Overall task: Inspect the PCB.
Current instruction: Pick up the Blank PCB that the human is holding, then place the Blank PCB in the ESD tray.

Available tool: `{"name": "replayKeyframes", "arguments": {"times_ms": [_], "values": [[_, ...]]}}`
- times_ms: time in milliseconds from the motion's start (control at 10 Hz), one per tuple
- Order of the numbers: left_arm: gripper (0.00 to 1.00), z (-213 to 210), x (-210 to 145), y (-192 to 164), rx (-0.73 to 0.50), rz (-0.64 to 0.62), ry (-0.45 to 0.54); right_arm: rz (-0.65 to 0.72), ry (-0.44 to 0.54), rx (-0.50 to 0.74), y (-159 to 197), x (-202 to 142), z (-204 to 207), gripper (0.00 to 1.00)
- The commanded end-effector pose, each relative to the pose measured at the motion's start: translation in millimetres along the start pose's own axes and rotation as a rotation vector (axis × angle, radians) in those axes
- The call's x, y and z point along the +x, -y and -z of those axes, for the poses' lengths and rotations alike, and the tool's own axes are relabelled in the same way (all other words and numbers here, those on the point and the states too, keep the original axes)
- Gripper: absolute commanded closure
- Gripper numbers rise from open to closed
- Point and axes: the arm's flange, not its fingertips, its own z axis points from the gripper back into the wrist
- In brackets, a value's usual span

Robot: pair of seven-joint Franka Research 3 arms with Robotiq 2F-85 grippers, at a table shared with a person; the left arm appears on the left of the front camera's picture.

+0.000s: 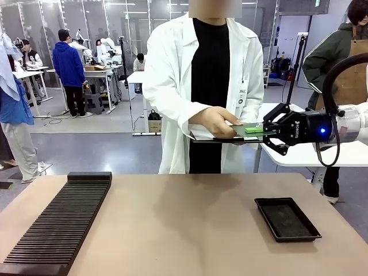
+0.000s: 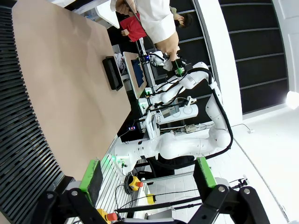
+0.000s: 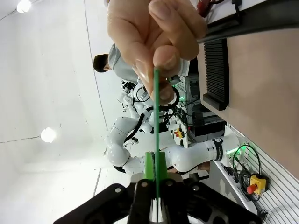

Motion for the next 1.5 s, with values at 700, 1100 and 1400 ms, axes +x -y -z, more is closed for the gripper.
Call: {"name": "replayKeyframes", "arguments": {"times_ms": [700, 1100, 1400], "values": [[0.0, -3.8, 2.4, 3.5, -0.002, -0.016, -0.018, 0.0, 0.0, 0.0, 0.0, 0.0, 0.0, 1.0], [0.0, -3.8, 2.4, 3.5, -0.002, -0.016, -0.018, 0.0, 0.0, 0.0, 0.0, 0.0, 0.0, 1.0], [0.0, -3.8, 2.4, 3.5, -0.002, -0.016, -0.018, 0.0, 0.0, 0.0, 0.0, 0.0, 0.0, 1.0]]}}
